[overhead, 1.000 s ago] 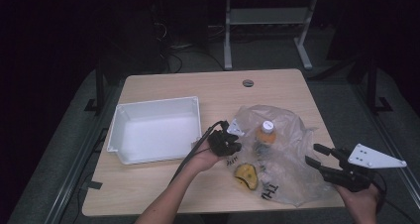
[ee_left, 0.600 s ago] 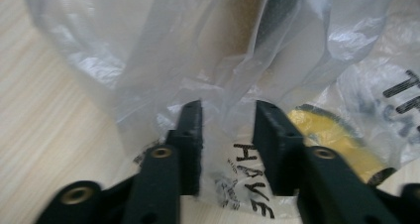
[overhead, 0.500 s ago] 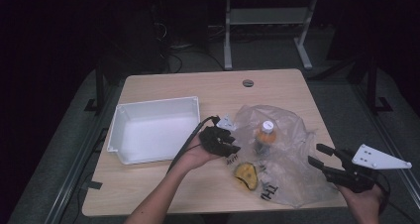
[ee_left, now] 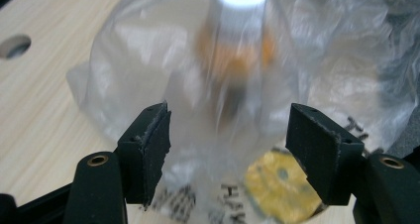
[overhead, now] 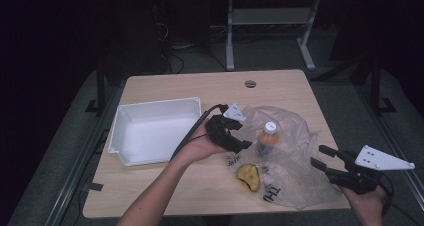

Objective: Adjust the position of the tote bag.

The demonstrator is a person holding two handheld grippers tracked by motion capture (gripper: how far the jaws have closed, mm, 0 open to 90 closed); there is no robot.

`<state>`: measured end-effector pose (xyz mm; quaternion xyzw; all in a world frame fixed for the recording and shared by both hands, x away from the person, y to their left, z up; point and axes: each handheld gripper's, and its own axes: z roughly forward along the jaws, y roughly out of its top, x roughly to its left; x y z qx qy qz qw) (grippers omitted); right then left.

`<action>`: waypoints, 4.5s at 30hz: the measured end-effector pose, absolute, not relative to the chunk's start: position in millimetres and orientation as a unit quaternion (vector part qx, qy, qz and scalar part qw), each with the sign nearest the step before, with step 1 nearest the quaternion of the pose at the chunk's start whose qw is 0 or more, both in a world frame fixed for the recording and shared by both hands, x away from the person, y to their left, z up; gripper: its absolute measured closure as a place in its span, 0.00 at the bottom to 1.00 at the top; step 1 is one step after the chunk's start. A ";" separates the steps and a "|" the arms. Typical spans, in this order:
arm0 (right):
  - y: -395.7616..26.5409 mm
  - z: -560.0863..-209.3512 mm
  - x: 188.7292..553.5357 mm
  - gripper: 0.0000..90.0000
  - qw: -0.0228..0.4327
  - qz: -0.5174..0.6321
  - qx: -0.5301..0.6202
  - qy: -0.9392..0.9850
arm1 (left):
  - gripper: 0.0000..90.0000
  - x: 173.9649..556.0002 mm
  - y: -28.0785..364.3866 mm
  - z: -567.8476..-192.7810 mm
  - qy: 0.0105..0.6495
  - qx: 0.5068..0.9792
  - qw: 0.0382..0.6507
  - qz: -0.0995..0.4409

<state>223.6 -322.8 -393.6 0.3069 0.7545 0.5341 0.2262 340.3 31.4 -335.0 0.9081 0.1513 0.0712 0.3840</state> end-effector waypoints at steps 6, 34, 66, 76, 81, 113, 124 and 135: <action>-325.0 -393.7 223.7 0.52 0.225 0.538 0.308 0.752 | 0.37 344.4 16.0 -331.5 0.135 0.913 0.379 0.067; -329.6 -391.8 222.3 0.52 0.229 0.542 0.309 0.748 | 0.66 353.1 3.6 -334.1 0.127 0.927 0.346 0.067; -348.4 -394.7 218.3 0.54 0.229 0.545 0.326 0.738 | 0.97 354.5 14.7 -351.1 0.132 0.934 0.324 0.078; -346.4 -396.6 220.2 0.54 0.224 0.538 0.326 0.745 | 0.97 354.5 15.4 -352.3 0.131 0.935 0.319 0.081; -346.5 -397.9 221.0 0.54 0.221 0.535 0.327 0.747 | 0.98 354.4 15.4 -353.3 0.129 0.937 0.315 0.081; -346.1 -400.0 223.4 0.53 0.214 0.534 0.322 0.752 | 0.99 354.9 16.0 -365.1 0.126 0.944 0.293 0.082; -345.5 -400.3 223.4 0.53 0.211 0.533 0.324 0.753 | 0.99 354.7 18.2 -367.6 0.130 0.944 0.292 0.082; -345.6 -400.3 223.1 0.53 0.208 0.533 0.327 0.752 | 0.99 354.6 18.7 -371.6 0.130 0.946 0.287 0.081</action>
